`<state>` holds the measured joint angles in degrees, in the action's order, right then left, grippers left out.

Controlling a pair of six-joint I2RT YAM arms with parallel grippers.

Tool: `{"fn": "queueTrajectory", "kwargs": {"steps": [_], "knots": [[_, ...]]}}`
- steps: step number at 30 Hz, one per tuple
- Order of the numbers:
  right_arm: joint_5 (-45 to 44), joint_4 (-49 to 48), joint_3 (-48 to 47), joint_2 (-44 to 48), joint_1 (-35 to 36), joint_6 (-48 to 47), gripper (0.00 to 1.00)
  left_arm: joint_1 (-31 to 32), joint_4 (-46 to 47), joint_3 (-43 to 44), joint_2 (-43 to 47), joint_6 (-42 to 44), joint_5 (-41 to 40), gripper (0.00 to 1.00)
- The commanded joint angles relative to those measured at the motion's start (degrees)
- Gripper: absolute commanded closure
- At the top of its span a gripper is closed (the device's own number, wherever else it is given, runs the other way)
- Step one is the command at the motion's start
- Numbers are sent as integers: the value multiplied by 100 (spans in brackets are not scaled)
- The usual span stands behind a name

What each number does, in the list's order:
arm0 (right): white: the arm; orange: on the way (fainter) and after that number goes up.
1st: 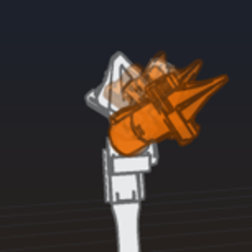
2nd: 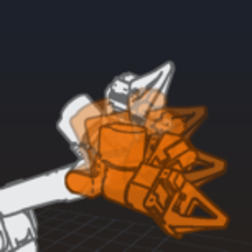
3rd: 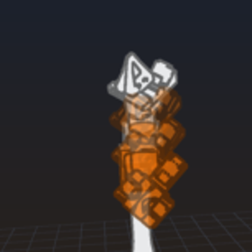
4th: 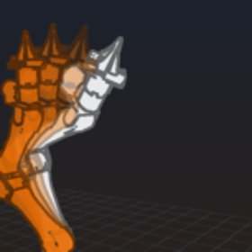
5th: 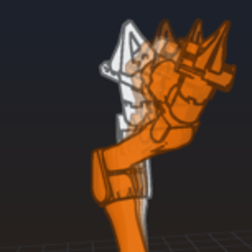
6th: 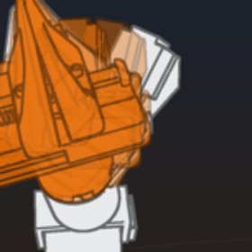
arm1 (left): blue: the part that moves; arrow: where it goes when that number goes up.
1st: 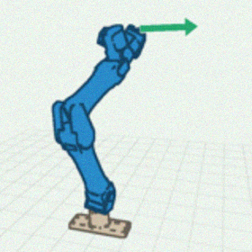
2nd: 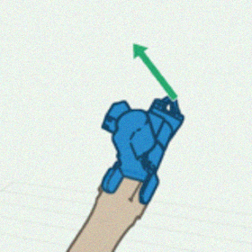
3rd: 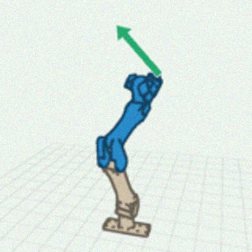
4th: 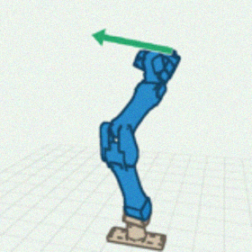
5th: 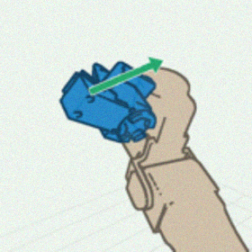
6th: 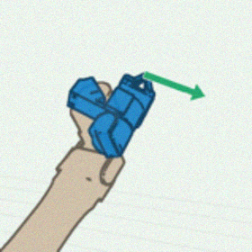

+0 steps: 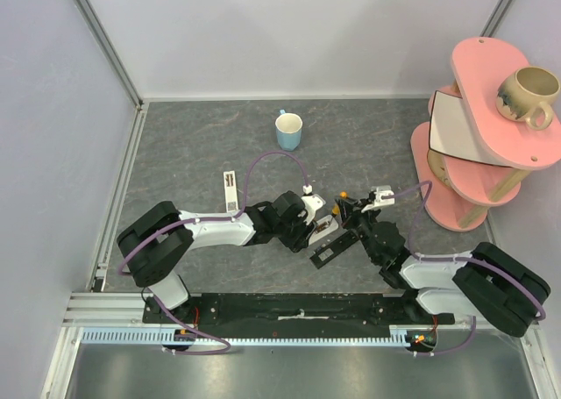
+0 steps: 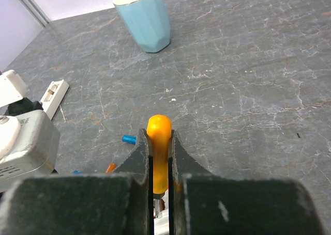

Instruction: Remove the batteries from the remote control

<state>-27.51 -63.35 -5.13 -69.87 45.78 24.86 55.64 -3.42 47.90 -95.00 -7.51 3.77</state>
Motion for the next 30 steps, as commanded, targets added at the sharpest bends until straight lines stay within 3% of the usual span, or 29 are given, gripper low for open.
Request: {"fn": "queueTrajectory", "kwargs": {"steps": [1, 5, 12, 21, 24, 30], "knots": [[1264, 202, 424, -247, -288, 449, 100, -9, -335, -17, -273, 197, -149, 98], [2019, -72, 477, -133, -447, 528, 100, -9, -335, -17, -273, 197, -157, 98], [2522, 103, 477, 490, -552, 801, 100, -9, -352, -9, -273, 197, -175, 98], [1346, 1640, -6, 1221, -570, 160, 100, -9, -352, -9, -247, 197, -166, 98], [941, 1668, -76, 1318, -570, 115, 100, -9, -352, -9, -256, 197, -175, 98], [957, 1379, -243, 1160, -579, 124, 100, -9, -361, 0, -282, 206, -175, 98]]}}
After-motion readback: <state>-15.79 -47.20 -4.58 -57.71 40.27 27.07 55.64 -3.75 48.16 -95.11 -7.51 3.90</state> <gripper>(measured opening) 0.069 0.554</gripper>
